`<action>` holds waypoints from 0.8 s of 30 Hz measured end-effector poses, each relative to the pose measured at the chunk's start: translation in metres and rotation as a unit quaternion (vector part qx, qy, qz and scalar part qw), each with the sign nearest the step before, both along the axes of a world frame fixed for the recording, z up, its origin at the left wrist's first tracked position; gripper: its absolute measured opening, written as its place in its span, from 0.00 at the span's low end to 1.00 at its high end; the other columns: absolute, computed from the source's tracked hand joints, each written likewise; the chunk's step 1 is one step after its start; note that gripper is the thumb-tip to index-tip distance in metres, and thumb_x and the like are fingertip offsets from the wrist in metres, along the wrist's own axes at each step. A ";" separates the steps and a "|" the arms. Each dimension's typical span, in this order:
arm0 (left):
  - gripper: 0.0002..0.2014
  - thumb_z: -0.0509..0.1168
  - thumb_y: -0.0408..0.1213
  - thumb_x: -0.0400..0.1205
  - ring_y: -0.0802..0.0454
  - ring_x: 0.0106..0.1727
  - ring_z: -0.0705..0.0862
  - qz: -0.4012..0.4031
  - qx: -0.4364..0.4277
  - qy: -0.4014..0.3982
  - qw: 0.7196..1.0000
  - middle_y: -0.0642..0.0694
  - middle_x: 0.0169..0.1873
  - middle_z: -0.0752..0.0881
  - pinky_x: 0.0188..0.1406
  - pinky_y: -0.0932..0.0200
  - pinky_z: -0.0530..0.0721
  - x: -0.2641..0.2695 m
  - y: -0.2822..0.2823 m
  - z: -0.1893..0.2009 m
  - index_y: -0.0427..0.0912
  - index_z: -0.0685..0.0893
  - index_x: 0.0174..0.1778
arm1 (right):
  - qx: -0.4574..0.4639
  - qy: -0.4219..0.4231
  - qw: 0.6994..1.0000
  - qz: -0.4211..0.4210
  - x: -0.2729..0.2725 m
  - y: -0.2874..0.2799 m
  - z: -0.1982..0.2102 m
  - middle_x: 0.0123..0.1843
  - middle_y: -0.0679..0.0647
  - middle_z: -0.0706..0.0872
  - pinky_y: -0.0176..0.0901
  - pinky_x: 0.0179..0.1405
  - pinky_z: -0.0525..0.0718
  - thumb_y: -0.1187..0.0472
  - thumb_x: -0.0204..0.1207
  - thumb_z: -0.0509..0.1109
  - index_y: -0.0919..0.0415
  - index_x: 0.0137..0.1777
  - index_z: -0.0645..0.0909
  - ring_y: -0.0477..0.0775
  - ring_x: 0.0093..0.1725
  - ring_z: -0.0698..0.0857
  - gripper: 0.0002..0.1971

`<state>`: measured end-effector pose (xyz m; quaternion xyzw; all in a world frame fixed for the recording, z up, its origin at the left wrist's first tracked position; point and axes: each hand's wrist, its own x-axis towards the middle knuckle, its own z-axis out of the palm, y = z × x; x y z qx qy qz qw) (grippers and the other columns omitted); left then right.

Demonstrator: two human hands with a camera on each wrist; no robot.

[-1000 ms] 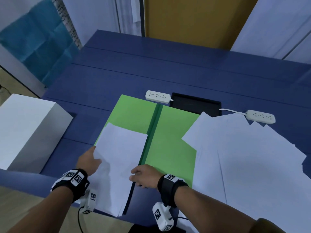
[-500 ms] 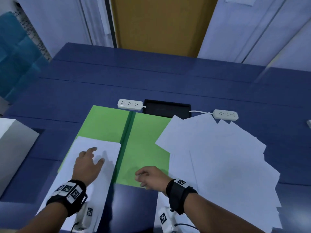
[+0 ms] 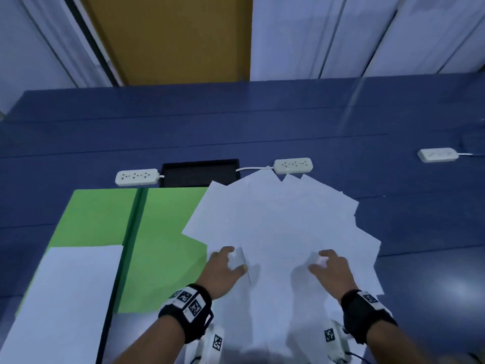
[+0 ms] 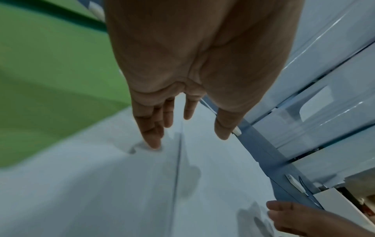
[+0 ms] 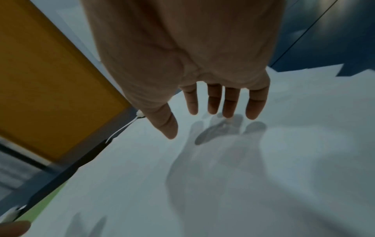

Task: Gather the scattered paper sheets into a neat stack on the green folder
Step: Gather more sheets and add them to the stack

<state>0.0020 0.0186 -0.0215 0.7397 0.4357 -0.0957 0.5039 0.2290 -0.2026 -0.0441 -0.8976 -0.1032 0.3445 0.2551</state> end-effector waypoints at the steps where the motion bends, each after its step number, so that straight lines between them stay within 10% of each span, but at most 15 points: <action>1: 0.35 0.73 0.53 0.83 0.46 0.67 0.81 0.003 -0.008 0.011 1.000 0.39 0.76 0.71 0.70 0.55 0.78 0.012 -0.008 -0.001 0.51 0.67 0.85 | -0.013 0.003 1.000 -0.005 0.007 -0.009 -0.005 0.68 0.61 0.74 0.56 0.67 0.84 0.52 0.77 0.80 0.53 0.77 0.75 0.65 0.62 0.84 0.30; 11: 0.46 0.76 0.51 0.81 0.42 0.68 0.75 0.091 -0.084 0.042 0.991 0.38 0.81 0.53 0.69 0.54 0.76 0.058 -0.053 -0.014 0.55 0.54 0.90 | -0.033 0.018 0.997 0.074 0.025 -0.025 -0.024 0.76 0.61 0.63 0.49 0.58 0.83 0.54 0.78 0.78 0.52 0.86 0.61 0.67 0.60 0.82 0.40; 16: 0.53 0.82 0.45 0.74 0.43 0.72 0.78 0.147 -0.125 -0.033 0.981 0.36 0.78 0.67 0.72 0.42 0.83 0.063 -0.052 -0.016 0.63 0.54 0.88 | -0.015 0.039 0.997 0.066 0.031 -0.027 -0.022 0.72 0.59 0.64 0.48 0.53 0.83 0.58 0.77 0.78 0.51 0.84 0.60 0.63 0.53 0.84 0.40; 20: 0.54 0.81 0.33 0.76 0.49 0.54 0.92 0.125 -0.132 -0.100 0.978 0.45 0.63 0.85 0.54 0.57 0.86 0.067 -0.054 -0.009 0.72 0.51 0.83 | 0.003 0.044 0.997 0.068 0.033 -0.030 -0.028 0.68 0.57 0.65 0.48 0.49 0.85 0.62 0.75 0.77 0.47 0.83 0.60 0.60 0.49 0.85 0.40; 24: 0.27 0.78 0.28 0.76 0.56 0.54 0.92 0.032 -0.200 -0.092 0.975 0.49 0.57 0.93 0.49 0.61 0.88 0.072 -0.060 0.004 0.50 0.83 0.71 | 0.055 0.065 0.995 0.047 0.032 -0.035 -0.028 0.67 0.57 0.67 0.38 0.43 0.80 0.66 0.75 0.78 0.44 0.82 0.63 0.55 0.53 0.83 0.40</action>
